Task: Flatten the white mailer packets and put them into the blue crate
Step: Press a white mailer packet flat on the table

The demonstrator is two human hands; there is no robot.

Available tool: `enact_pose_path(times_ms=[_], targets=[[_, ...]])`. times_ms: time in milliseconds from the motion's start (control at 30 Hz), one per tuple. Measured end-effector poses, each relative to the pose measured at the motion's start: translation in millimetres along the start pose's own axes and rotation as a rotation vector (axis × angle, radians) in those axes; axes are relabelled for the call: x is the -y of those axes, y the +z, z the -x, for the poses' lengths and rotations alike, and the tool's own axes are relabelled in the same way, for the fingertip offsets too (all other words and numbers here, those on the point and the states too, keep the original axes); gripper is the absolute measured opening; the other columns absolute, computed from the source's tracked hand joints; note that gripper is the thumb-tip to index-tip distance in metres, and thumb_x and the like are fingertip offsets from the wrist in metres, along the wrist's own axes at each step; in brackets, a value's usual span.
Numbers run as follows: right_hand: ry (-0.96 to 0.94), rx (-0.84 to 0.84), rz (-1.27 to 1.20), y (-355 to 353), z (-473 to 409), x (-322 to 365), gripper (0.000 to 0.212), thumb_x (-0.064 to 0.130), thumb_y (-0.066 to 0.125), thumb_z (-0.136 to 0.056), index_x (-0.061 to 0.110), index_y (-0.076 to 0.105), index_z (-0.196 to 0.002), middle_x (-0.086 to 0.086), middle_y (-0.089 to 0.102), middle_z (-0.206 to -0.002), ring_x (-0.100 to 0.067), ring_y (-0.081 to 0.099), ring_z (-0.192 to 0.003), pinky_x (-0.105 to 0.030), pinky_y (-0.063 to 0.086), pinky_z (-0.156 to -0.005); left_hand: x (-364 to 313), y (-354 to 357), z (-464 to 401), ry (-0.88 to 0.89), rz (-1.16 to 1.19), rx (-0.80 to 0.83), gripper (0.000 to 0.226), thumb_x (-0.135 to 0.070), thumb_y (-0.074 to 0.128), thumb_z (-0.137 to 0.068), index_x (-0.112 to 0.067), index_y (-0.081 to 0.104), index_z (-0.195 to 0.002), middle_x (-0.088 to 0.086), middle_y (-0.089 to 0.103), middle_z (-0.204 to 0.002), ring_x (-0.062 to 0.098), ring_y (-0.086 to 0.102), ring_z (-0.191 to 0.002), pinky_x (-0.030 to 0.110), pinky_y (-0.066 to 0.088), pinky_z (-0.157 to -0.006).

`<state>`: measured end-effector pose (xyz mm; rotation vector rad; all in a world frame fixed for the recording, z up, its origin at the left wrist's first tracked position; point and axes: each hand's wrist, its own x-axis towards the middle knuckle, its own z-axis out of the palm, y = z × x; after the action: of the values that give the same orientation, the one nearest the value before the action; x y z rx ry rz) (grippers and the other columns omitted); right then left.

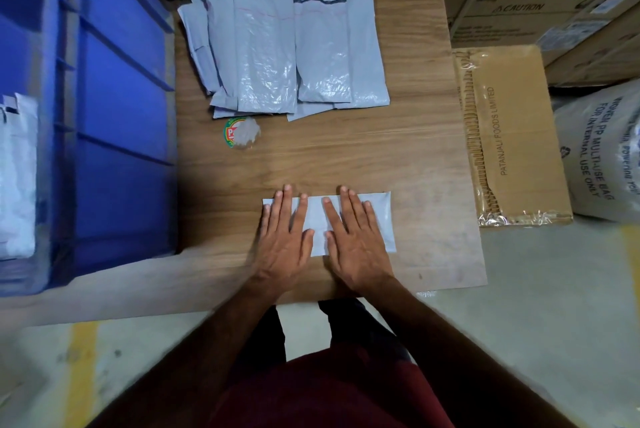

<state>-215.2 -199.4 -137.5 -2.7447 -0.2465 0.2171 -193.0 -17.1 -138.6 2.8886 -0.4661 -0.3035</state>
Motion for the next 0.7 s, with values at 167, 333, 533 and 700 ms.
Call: enact_pose_path(times_ms=[167,333,533,700], targets=[[-0.05,0.012,-0.001,-3.0,-6.2,11.2,0.067,0.027,0.037,-0.099,0.011,0.02,-0.162,-0.019,0.006,-0.169,-0.031,0.001,-0.157,-0.052,0.008,-0.126,12.6,3.0,5.5,-0.009,-0.015,-0.037,0.064,-0.037,0.026,-0.104,-0.009,0.019,-0.161,0.021,0.01,-0.168,0.034,0.008,-0.156,0.051,0.016,-0.125],[-0.098,0.063,0.059,12.2,-7.4,15.5,0.067,0.029,0.037,-0.098,0.013,0.023,-0.161,-0.016,0.008,-0.169,-0.029,0.005,-0.157,-0.053,0.011,-0.125,22.7,4.7,10.0,0.023,-0.022,0.017,0.066,-0.04,0.028,-0.104,-0.011,0.015,-0.162,0.017,0.007,-0.169,0.031,0.006,-0.157,0.051,0.017,-0.125],[-0.111,0.142,0.031,-2.0,-8.1,13.6,0.065,0.032,0.031,-0.102,0.015,0.015,-0.163,-0.014,0.002,-0.17,-0.026,-0.002,-0.158,-0.052,0.011,-0.125,45.0,-2.4,28.2,0.324,-0.089,0.052,0.083,-0.061,0.045,-0.099,-0.015,0.018,-0.162,0.015,0.006,-0.17,0.031,0.005,-0.157,0.051,0.02,-0.124],[-0.11,0.08,-0.047,-22.0,29.3,-6.9,0.08,0.039,0.053,-0.097,0.012,0.016,-0.162,-0.014,0.002,-0.17,-0.027,-0.001,-0.158,-0.053,0.008,-0.126,54.5,-1.8,17.6,0.396,-0.184,0.023,0.058,-0.049,0.033,-0.108,-0.027,0.025,-0.161,0.017,0.014,-0.168,0.031,0.019,-0.155,0.047,0.03,-0.12]])
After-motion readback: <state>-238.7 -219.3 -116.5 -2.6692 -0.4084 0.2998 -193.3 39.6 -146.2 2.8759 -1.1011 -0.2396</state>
